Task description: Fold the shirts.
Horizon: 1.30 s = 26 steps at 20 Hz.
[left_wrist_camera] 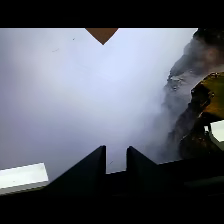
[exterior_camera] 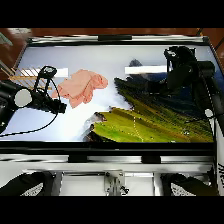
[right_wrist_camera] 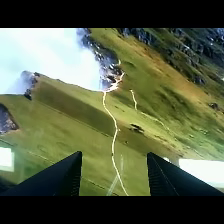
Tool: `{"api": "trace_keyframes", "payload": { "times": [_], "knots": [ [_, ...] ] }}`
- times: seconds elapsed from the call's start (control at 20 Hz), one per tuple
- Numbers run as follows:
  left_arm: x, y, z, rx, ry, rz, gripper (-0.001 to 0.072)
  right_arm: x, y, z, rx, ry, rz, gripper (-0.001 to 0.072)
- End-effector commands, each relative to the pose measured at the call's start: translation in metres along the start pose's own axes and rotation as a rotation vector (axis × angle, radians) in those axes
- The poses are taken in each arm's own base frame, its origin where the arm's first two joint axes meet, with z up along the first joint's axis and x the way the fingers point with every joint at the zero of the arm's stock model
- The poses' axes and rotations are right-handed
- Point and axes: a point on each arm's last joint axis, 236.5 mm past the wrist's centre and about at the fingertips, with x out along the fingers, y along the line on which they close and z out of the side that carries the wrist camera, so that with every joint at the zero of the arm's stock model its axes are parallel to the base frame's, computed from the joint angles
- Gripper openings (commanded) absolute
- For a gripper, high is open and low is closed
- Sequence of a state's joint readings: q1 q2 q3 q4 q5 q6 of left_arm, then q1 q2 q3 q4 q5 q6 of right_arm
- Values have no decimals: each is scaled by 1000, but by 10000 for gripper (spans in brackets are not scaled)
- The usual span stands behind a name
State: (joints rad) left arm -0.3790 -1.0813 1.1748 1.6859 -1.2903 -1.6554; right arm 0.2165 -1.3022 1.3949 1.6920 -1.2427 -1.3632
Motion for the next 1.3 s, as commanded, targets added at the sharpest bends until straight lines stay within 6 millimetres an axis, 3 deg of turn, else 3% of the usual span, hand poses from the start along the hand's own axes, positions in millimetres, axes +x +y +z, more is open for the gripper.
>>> {"api": "trace_keyframes", "payload": {
  "times": [0.0, 0.3, 0.55, 1.05, 1.2, 1.25],
  "knots": [
    [0, 0, 0, 0, 1, 1, 194, 0, 1, 0, 1, -1, 5, 526],
    [0, 0, 0, 0, 1, 1, 194, 0, 1, -1, -3, 5, 3, 525],
    [0, 0, 0, 0, 1, 1, 194, 0, -6, -4, -124, 18, -27, 525],
    [0, -7, 0, -7, 1, -27, 194, -4, -2, -42, -92, 178, -4, 525],
    [8, -16, 12, -21, -36, -59, 195, -3, 0, -40, -90, 170, 4, 525],
    [14, -20, 25, -58, -73, -74, 250, -3, 0, -37, -90, 158, 6, 525]
  ]
}}
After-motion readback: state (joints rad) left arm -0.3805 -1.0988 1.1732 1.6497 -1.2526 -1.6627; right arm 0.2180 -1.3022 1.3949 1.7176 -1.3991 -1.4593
